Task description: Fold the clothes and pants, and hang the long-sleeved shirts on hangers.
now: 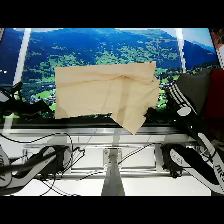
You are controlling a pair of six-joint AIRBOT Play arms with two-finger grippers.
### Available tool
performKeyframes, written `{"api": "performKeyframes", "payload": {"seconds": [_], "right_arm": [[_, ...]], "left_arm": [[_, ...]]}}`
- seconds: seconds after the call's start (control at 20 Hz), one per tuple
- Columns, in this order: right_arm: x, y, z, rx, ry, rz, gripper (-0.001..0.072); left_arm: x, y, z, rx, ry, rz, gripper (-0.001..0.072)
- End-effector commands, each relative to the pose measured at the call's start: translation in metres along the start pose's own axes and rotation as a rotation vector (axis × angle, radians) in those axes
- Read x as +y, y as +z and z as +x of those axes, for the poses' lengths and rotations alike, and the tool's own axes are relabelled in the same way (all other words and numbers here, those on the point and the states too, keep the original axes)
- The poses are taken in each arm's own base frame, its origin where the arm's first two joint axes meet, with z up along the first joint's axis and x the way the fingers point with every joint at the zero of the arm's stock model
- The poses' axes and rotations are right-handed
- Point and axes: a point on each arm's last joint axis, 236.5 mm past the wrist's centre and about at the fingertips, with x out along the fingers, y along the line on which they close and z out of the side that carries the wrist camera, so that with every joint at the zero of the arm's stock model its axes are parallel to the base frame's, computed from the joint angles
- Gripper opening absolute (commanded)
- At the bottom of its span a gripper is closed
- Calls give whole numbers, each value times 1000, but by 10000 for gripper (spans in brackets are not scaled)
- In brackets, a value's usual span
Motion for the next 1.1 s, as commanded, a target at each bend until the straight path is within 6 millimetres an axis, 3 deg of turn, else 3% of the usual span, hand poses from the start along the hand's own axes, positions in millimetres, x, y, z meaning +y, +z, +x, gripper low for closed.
{"api": "performKeyframes", "payload": {"seconds": [0.0,0.15,0.4,0.55,0.75,0.8,0.95,1.05], "right_arm": [[12,16,0,-27,34,-123,15],[19,29,-13,-22,4,-225,15],[36,48,-29,-44,8,-294,15],[38,51,-31,-52,9,-298,15],[38,51,-31,-52,10,-298,15],[39,52,-31,-53,10,-301,15],[50,61,-41,-64,16,-357,15],[61,74,-60,-90,-1,-435,14]], "left_arm": [[2,0,12,27,-34,-47,636],[8,-2,16,51,-45,-66,610],[-8,-5,40,120,-157,-61,597],[-26,-9,55,179,-263,-56,541],[-24,-23,73,256,-302,34,515],[-24,-25,76,269,-312,55,422],[-25,-26,77,274,-326,106,22],[-30,-23,64,286,-361,193,12]]}}
